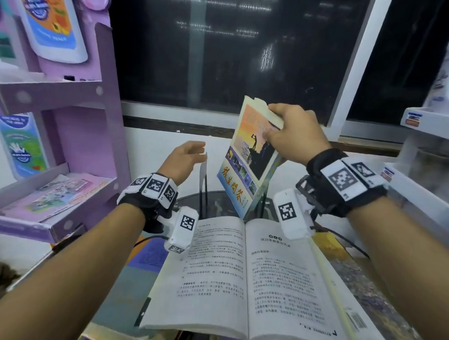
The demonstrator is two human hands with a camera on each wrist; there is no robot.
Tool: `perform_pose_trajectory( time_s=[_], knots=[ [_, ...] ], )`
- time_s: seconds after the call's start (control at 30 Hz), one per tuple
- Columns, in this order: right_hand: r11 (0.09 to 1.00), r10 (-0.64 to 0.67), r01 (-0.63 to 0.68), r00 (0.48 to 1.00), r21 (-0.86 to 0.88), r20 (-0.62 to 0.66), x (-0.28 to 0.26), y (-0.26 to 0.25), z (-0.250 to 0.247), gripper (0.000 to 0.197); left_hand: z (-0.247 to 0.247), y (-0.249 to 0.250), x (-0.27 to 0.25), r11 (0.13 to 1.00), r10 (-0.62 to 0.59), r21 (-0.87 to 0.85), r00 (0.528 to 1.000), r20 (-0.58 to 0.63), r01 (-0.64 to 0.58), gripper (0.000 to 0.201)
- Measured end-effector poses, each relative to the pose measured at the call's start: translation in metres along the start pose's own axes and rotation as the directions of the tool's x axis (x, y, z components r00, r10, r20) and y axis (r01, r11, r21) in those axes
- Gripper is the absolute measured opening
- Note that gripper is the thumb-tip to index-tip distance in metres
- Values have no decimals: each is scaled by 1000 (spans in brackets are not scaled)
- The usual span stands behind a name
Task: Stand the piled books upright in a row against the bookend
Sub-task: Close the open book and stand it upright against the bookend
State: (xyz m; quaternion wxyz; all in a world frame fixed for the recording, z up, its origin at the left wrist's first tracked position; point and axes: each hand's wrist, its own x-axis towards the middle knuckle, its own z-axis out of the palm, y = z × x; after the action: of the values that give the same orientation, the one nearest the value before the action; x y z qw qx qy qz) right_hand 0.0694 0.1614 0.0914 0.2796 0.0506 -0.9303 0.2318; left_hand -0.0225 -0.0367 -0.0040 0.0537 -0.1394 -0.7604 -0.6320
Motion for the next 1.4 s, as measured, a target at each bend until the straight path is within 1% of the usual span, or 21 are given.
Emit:
perform_pose_trajectory(
  time_s=[0.1, 0.23, 0.33, 0.4, 0.53, 0.6, 0.7, 0.8, 0.93, 1.07, 1.17, 1.23, 1.3, 1.4],
  knots=[
    [999, 51, -51, 999, -17, -5, 19, 0, 21, 41, 0, -14, 13, 998, -65, -18, 998, -21, 65, 39],
    [994, 101, -101, 995, -43, -24, 43, 1, 56, 33, 4, -28, 28, 992, -122, 11, 992, -21, 122, 39],
    [990, 119, -121, 993, -75, -23, 53, 2, 83, 29, 7, -40, 36, 987, -157, -19, 988, -1, 157, 36],
    [986, 140, -140, 990, -85, -12, 58, 4, 98, 31, 9, -46, 37, 986, -159, -43, 987, 5, 159, 34],
    [984, 155, -151, 987, -94, 30, 63, 9, 126, 43, 7, -54, 38, 990, -126, -63, 992, 25, 128, 35],
    [983, 166, -160, 984, -89, 65, 64, 10, 138, 43, 5, -55, 38, 991, -111, -76, 993, 34, 113, 35],
    [982, 184, -179, 976, -54, 117, 64, 10, 153, 37, 2, -59, 37, 991, -92, -92, 995, 35, 94, 37],
    [984, 179, -175, 971, -34, 157, 62, 7, 163, 34, -1, -64, 36, 990, -78, -118, 997, 9, 78, 37],
    [982, 161, -180, 952, 51, 261, 61, 4, 169, 46, -3, -67, 34, 981, -73, -180, 997, 3, 72, 34],
    [982, 121, -166, 923, 94, 365, 58, 1, 172, 49, -5, -67, 33, 976, -45, -209, 998, 42, 53, 33],
    [944, 117, -237, 890, 229, 441, 54, 2, 173, 43, -9, -69, 30, 968, -62, -233, 988, 140, 94, 37],
    [928, 108, -253, 884, 272, 455, 52, 3, 173, 43, -11, -70, 29, 963, -55, -249, 981, 188, 102, 40],
    [918, 105, -262, 884, 298, 456, 51, 5, 175, 47, -12, -72, 29, 961, -41, -259, 977, 208, 96, 42],
    [883, 121, -313, 872, 350, 475, 50, 6, 179, 63, -13, -72, 30, 952, -42, -290, 983, 181, 94, 43]
  ],
)
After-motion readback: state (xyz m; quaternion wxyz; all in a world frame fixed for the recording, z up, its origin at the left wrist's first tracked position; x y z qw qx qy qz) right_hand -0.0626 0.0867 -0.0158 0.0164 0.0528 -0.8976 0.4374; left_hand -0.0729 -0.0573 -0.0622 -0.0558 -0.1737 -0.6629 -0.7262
